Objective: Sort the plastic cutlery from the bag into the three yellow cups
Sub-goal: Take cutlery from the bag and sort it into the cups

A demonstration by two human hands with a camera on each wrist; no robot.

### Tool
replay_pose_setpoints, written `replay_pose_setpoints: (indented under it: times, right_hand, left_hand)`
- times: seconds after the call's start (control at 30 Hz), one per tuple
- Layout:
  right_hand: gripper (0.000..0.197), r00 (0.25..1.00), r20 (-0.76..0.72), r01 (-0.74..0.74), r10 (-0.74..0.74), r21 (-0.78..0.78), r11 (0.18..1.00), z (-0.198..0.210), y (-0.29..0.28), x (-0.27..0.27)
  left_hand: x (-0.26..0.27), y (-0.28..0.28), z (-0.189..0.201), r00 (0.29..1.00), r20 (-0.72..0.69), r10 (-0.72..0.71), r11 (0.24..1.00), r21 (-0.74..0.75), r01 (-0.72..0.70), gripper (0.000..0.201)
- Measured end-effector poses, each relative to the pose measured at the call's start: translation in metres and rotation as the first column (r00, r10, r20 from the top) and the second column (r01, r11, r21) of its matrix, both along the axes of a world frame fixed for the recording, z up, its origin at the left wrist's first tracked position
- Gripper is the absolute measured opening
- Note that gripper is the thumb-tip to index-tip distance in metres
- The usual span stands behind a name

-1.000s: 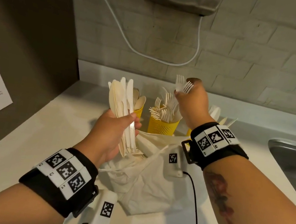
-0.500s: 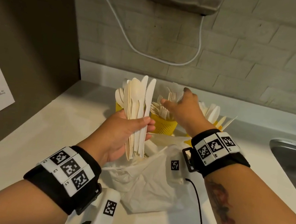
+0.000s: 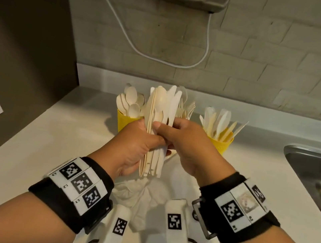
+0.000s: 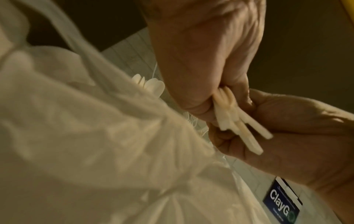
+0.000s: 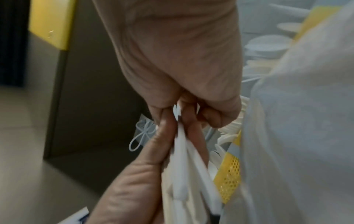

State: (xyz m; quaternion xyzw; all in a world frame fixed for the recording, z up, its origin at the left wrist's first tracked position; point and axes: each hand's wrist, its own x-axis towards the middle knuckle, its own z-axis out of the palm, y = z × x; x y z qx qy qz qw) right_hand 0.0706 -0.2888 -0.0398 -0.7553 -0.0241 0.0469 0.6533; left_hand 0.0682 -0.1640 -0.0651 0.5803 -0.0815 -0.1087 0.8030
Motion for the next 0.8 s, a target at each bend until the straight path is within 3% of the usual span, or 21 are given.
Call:
replay_pose_setpoints:
  times: [0.1,0.23,0.43,0.67,0.8]
  right_hand:
    - [0.012,0.993,-0.106,0.067,-0.042,0.245,0.967,-0.004,-0.005,0.004]
    - [0.028,0.984,-0.173,0.117,-0.047,0.424,0.898,-0.005,-0.010,0.004]
    - [0.014,0.991,-0.131,0.067,-0.010,0.438,0.896,-0.009,-0.012,-0.003]
    - [0.019,0.985,-0.005,0.169,-0.174,0.284,0.944,-0.033,0.006,-0.001]
    - [0.018,0.969,-0.030,0.240,-0.246,0.368,0.898,-0.027,0.005,0.001]
  left_hand:
    - [-0.002,0.002,-0.002,0.999,-0.022,-0.037,0.997,-0.065,0.036,0.037]
    - [-0.001,0.006,-0.005,0.995,-0.088,-0.047,0.989,-0.146,0.034,0.030]
    - [0.001,0.005,-0.007,0.995,-0.090,-0.053,0.994,-0.096,0.044,0.034]
    - [0.005,-0.006,-0.008,0.998,-0.055,0.030,0.999,0.041,-0.028,0.037]
    - [0.006,-0.008,-0.008,0.996,-0.077,0.052,0.998,0.042,-0.049,0.016]
